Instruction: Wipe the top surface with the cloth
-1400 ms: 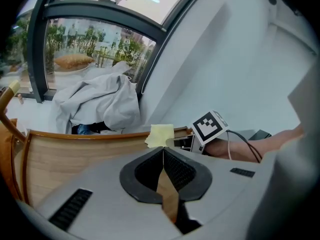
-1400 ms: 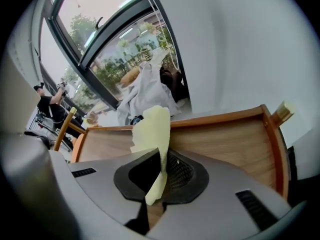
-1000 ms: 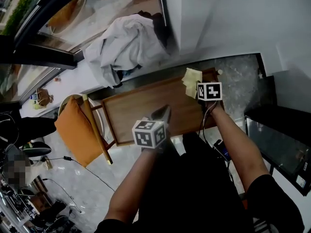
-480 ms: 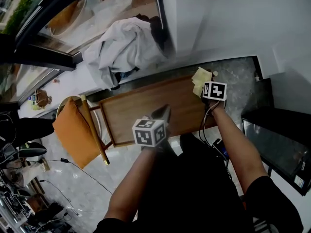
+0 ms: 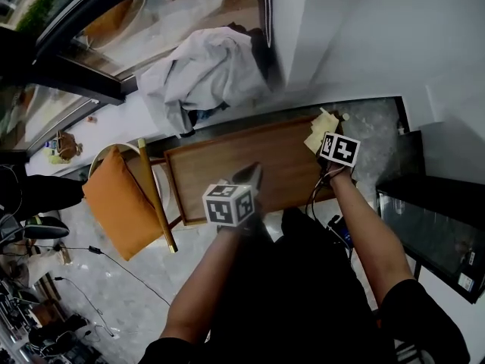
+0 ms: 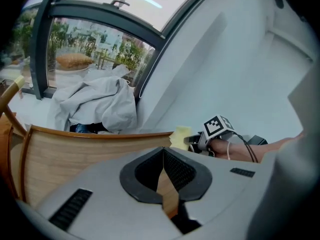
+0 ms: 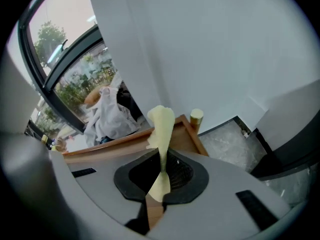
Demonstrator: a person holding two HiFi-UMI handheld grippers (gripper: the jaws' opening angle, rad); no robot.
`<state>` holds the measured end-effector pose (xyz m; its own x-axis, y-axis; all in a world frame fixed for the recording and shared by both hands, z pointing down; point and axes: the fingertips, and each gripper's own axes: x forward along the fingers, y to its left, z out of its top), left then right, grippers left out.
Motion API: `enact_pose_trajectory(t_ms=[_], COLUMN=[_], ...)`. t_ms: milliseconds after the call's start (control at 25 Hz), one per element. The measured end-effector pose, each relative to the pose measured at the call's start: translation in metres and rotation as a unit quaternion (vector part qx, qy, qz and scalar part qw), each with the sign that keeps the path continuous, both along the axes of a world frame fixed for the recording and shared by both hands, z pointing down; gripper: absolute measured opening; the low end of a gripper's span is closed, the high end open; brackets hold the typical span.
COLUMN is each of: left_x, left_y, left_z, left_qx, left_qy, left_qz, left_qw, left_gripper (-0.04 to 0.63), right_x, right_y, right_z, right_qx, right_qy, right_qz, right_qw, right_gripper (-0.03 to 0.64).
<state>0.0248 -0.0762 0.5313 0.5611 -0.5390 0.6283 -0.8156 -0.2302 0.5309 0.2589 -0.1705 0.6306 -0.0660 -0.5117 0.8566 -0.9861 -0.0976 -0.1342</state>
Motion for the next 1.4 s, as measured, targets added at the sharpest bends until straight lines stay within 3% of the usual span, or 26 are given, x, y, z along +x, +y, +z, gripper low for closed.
enact_pose_trajectory(t_ms=[160, 400, 680, 920, 1120, 1400], left_x=[-0.041, -0.124, -0.218, -0.272, -0.295, -0.296], left_y=[0.006, 0.016, 0.038, 0.056, 0.065, 0.074], left_z=[-0.007, -0.017, -0.024, -0.028, -0.029, -0.03], left_qx=[0.008, 0.015, 0.024, 0.023, 0.023, 0.025], left_qy=[-0.001, -0.001, 0.003, 0.007, 0.012, 0.023], left_qz=[-0.019, -0.058, -0.12, -0.158, -0.171, -0.168], left_qw=[0.9998, 0.9982, 0.9925, 0.9872, 0.9849, 0.9853], left_gripper=[0.012, 0.012, 0.012, 0.012, 0.012, 0.012], right_x=[-0.067, -0.203, -0.36, -0.466, -0.521, -0.524], right_y=[0.011, 0.039, 0.07, 0.092, 0.11, 0.113], right_z=[-0.014, -0.018, -0.015, -0.014, 0.0, 0.034], right_qx=[0.018, -0.001, -0.008, -0.013, -0.046, -0.078], right_qy=[-0.031, -0.072, -0.113, -0.15, -0.188, -0.152], right_qz=[-0.055, -0.15, -0.254, -0.328, -0.358, -0.355], right_qw=[0.998, 0.986, 0.961, 0.933, 0.913, 0.919], right_gripper=[0.033, 0.033, 0.034, 0.034, 0.033, 0.034])
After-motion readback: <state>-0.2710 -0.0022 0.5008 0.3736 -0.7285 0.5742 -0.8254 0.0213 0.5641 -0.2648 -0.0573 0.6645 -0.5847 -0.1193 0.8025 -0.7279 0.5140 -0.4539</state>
